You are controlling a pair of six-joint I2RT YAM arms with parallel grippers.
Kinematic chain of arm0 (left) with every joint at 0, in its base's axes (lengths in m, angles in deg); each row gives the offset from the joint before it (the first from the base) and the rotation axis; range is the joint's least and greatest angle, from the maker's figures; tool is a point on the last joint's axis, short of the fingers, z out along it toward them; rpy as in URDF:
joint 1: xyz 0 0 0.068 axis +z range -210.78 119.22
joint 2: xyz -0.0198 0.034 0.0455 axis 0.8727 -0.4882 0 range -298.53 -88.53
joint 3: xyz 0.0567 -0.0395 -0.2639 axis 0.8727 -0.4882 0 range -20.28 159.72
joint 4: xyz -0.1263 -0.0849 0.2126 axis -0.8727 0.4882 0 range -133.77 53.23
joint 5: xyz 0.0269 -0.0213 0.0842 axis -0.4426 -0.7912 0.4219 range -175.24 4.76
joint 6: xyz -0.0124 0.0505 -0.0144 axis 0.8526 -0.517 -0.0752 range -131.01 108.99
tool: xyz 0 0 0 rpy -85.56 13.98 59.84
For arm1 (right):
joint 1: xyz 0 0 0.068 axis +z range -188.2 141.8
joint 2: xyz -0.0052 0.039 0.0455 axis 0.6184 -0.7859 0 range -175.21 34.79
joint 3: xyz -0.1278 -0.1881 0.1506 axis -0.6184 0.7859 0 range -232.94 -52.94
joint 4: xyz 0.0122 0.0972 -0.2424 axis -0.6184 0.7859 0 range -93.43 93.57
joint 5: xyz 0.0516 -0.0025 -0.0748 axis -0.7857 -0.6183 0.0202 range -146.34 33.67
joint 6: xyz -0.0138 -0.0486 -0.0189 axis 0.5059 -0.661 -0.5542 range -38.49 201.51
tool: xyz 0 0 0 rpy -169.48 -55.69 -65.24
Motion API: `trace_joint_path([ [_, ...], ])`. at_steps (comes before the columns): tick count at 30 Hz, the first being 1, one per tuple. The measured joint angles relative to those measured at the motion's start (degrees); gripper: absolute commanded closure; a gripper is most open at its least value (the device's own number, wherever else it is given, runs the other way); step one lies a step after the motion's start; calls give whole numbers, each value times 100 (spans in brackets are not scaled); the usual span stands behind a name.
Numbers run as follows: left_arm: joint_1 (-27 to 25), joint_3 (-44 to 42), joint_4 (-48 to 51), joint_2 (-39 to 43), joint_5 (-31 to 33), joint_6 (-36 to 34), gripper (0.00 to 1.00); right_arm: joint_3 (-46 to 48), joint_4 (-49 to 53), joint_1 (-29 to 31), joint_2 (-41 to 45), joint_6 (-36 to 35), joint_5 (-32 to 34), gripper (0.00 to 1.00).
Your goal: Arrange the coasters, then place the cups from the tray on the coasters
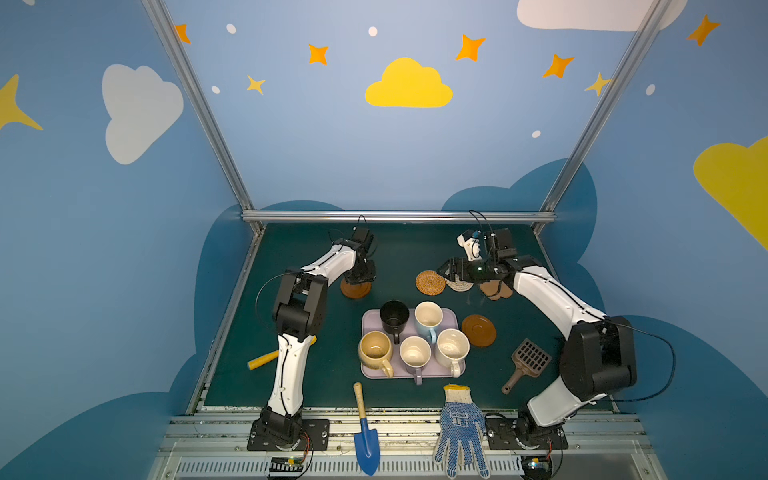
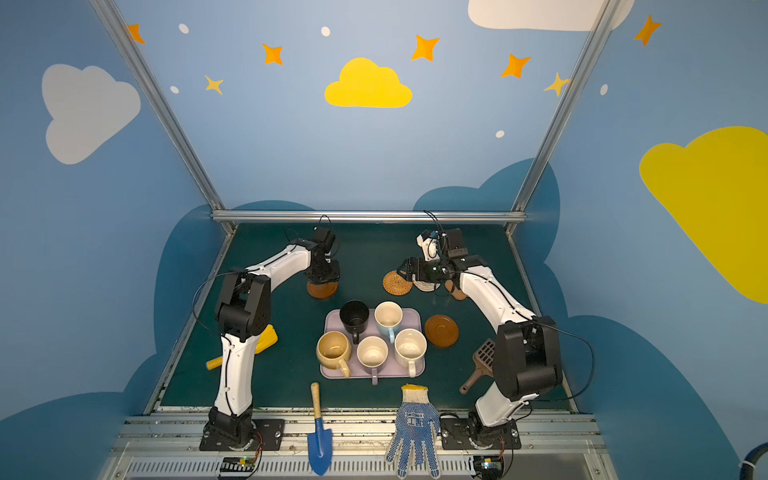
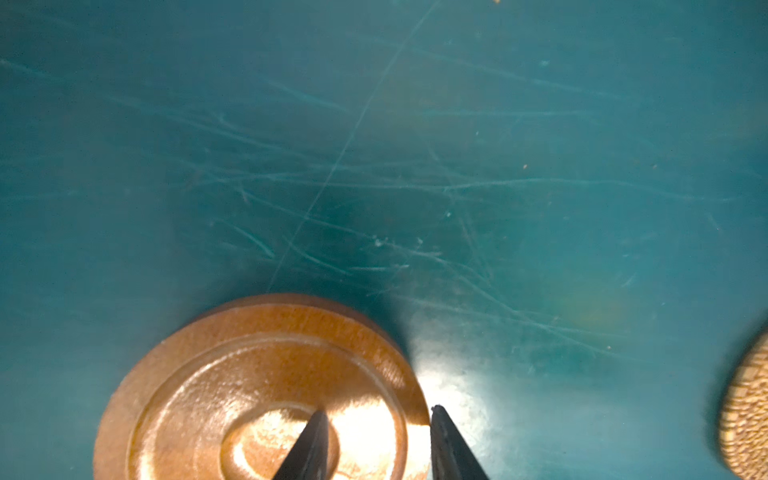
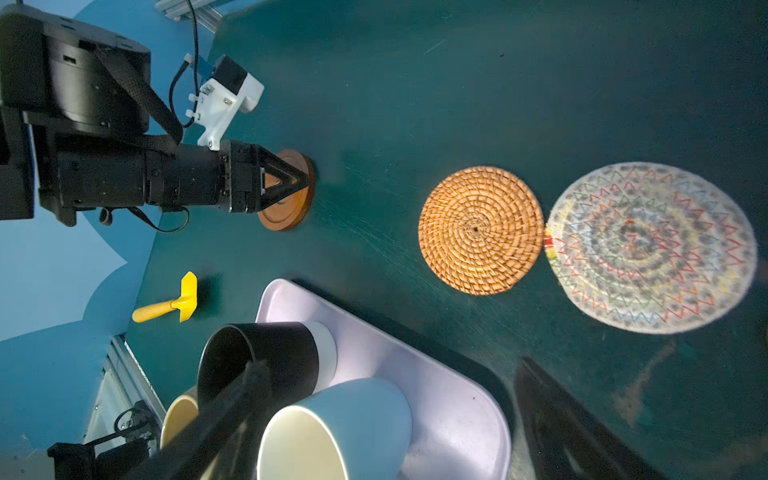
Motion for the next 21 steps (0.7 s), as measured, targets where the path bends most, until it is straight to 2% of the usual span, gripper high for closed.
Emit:
trace_joint_path([
  [11,-9,704,251,-396,122,-2,59,-881,-46,960,-785,166,42,11],
  [21,-111,35,216,-74,262,66,50,-1003,13,1119,-874,184,55,11],
])
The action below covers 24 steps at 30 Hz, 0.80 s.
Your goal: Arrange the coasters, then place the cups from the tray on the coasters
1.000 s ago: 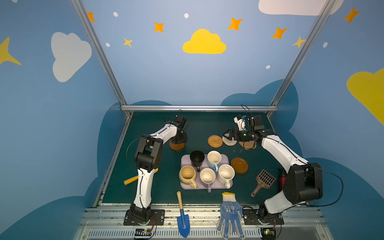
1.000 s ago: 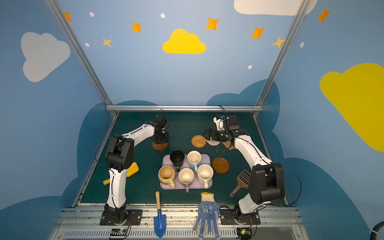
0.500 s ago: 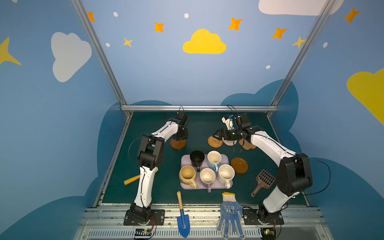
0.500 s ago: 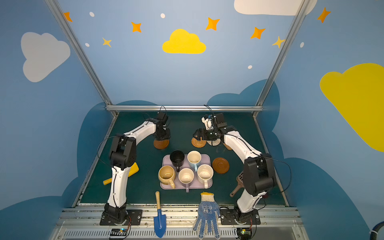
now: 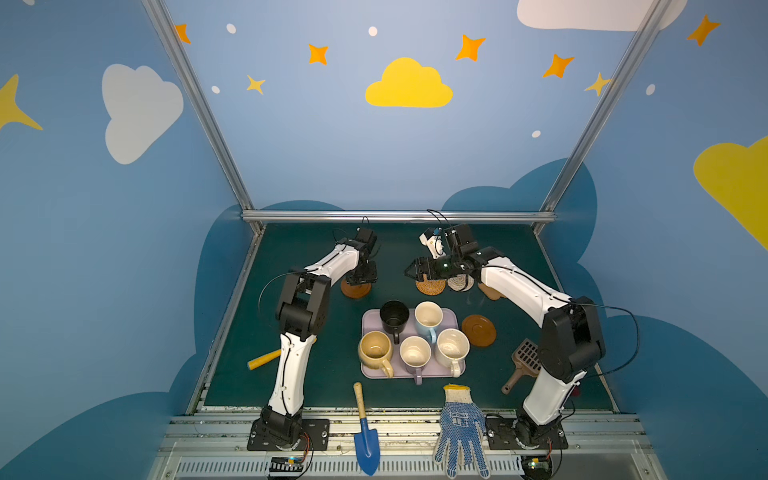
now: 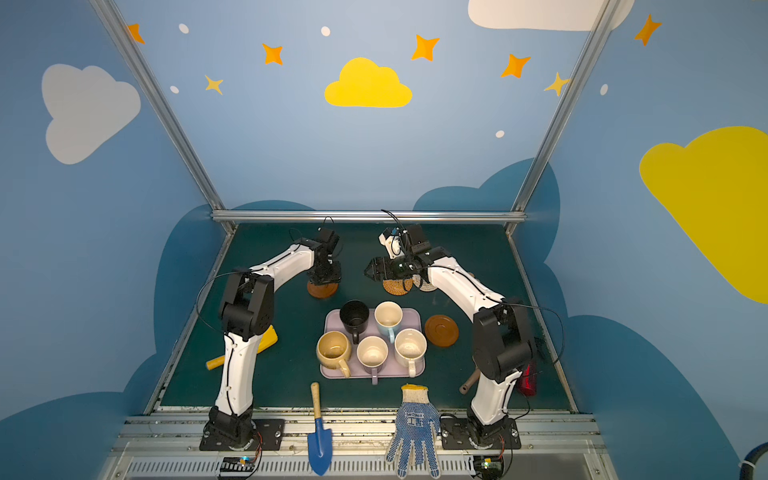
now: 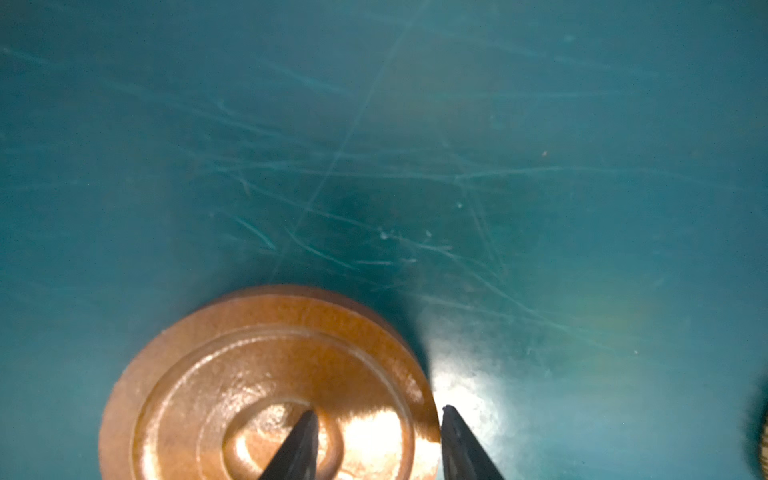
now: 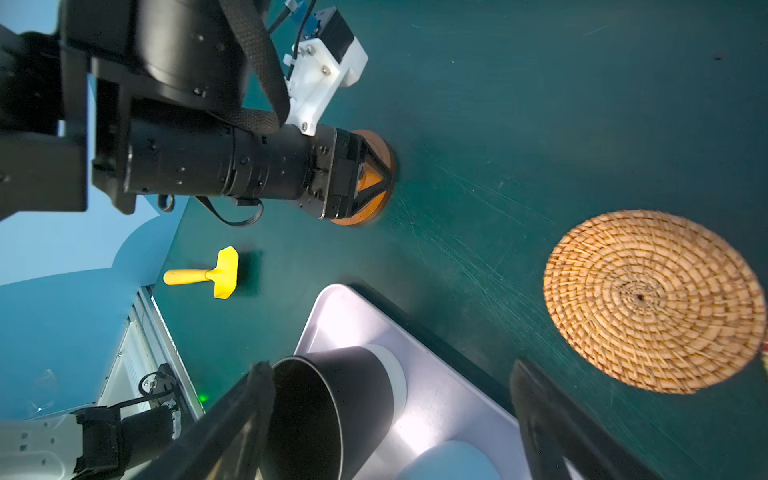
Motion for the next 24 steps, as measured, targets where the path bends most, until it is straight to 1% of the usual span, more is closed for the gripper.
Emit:
trace_joint_path([
  [7,-11,-98,-212,50,-44,42,51,0,4,-2,0,2,33,11],
  [14,7,103,-160,-70,-44,11,52,2,26,-2,0,0,105,11],
  [24,22,101,-310,-87,-107,-26,52,2,79,-17,-50,-2,181,11],
])
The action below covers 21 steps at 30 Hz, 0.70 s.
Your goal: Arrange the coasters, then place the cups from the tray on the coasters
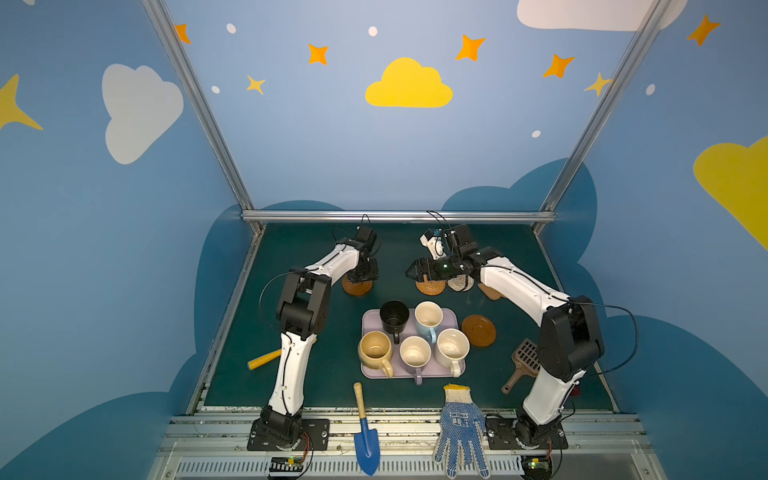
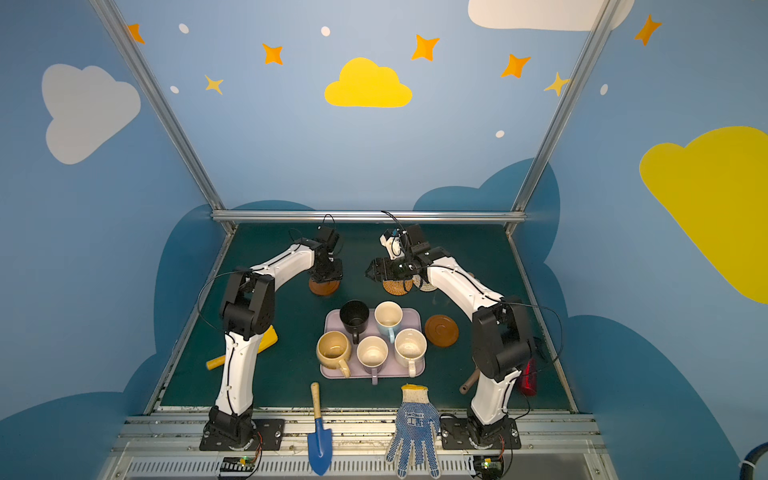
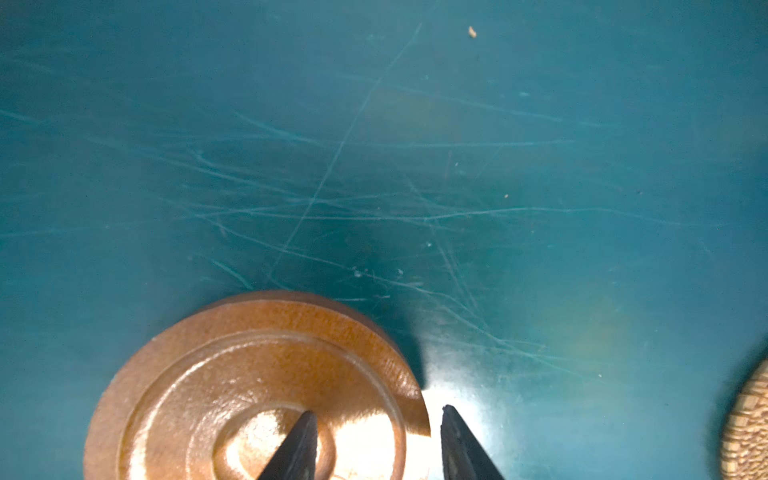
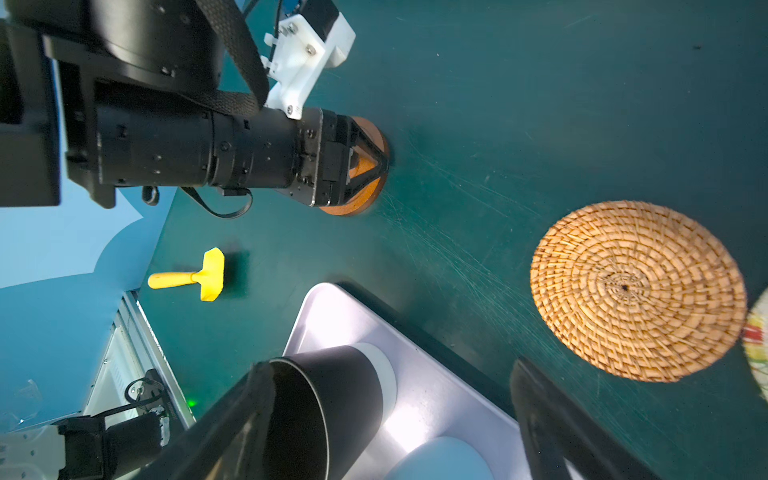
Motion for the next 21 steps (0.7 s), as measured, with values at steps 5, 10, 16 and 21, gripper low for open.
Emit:
trace_joint_path([
  [5,9,-2,-7,0,-4,-4,48,0,52,-7,-11,-2,68,11],
  [10,7,-2,-33,9,-28,-22,40,-2,63,-7,-13,2,114,9],
  [16,7,28,-31,11,-35,-42,32,0,61,-7,-9,50,363,9],
  [21,9,28,20,166,-76,-33,16,72,61,-13,168,44,741,9],
])
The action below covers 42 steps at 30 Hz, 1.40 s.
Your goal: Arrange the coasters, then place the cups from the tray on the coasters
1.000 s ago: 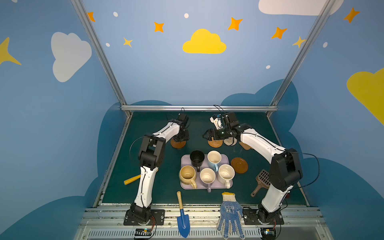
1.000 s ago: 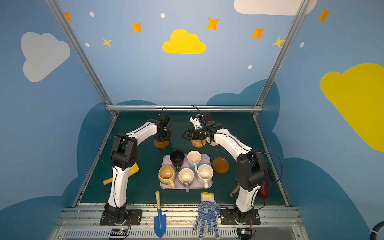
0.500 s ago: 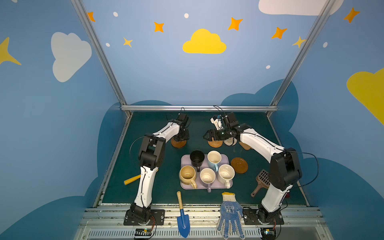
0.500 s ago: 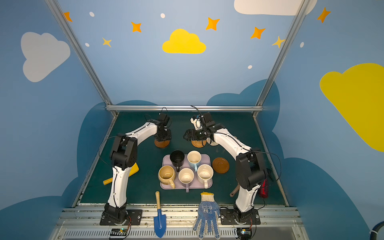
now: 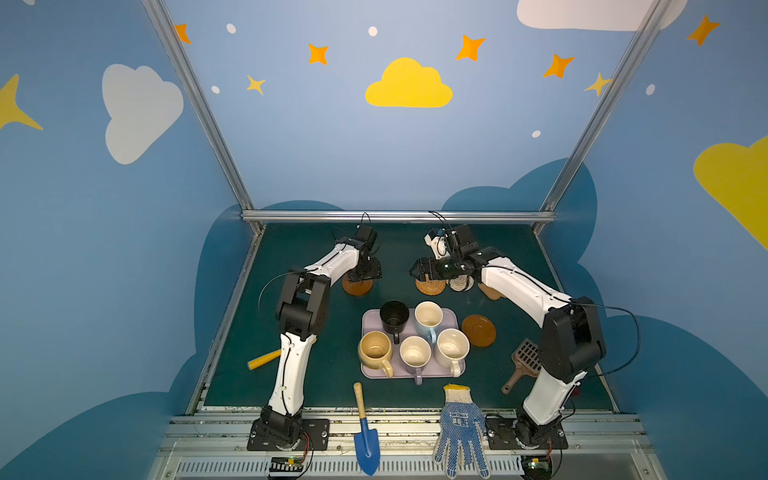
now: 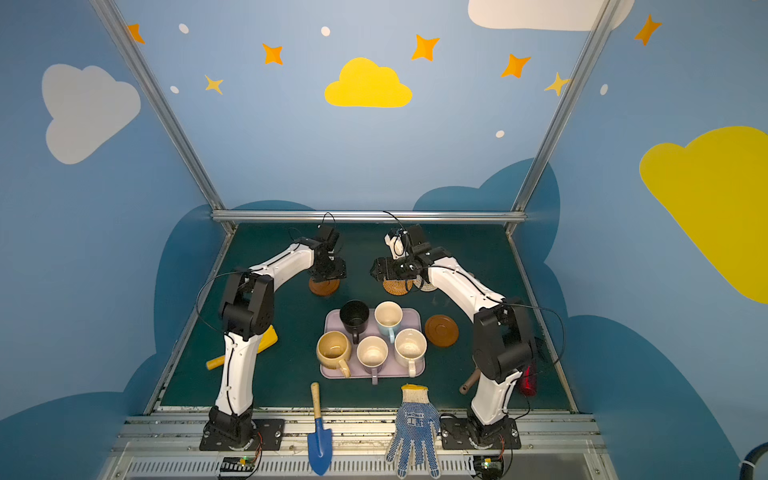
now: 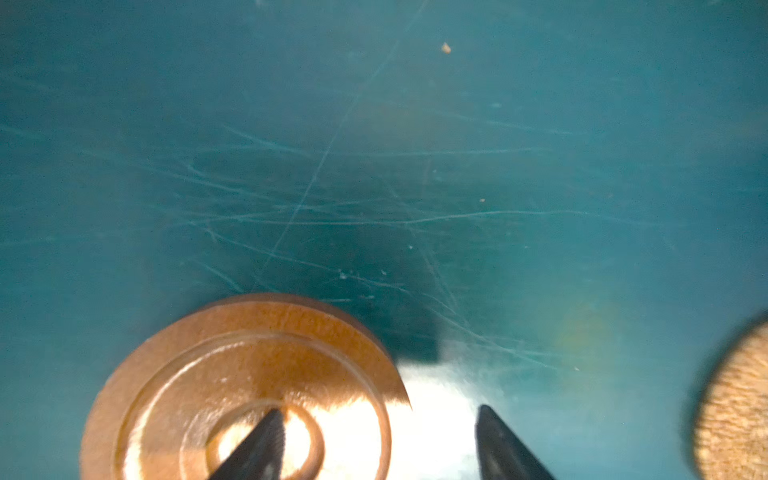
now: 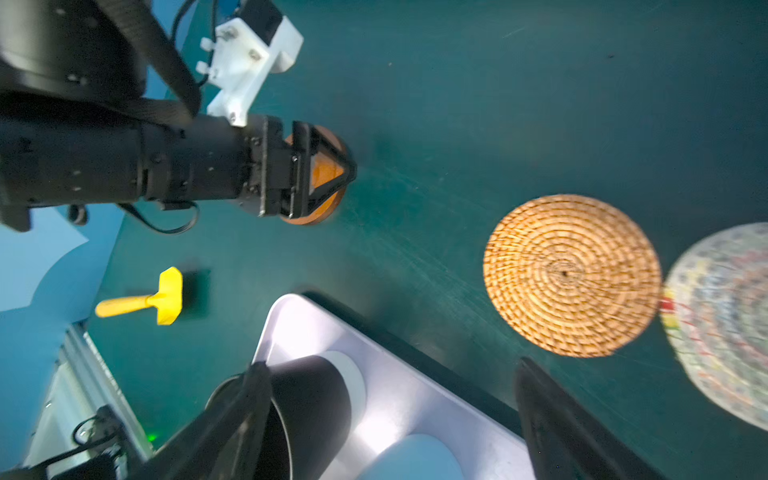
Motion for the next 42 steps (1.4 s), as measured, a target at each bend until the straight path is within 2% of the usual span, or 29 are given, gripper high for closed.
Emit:
trace_joint_path([
  [2,0,0,17,203,-26,-7,6,76,-4,-24,177,0,131,9],
  [4,0,0,20,487,-101,7,1,136,-9,-83,350,0,210,9],
  [9,-42,0,-72,1320,-540,-35,3,262,-15,-337,678,0,243,9],
  [13,-164,114,-149,1589,-1471,-313,1,564,-28,-560,868,59,216,9],
  [16,-374,466,11,1373,-1714,-621,1,800,28,-765,927,177,232,11],
  [22,-793,1211,380,450,-1707,-1226,6,942,120,-1257,804,407,94,10],
  [28,-1023,2033,702,-643,-1305,-1770,9,1014,251,-1285,743,378,96,11],
  [37,-1252,3438,1110,-1716,-1134,-2052,14,892,555,-1436,621,188,144,11],
  [42,-1346,3775,1132,-1969,-988,-2074,18,822,621,-1473,595,94,140,11],
])
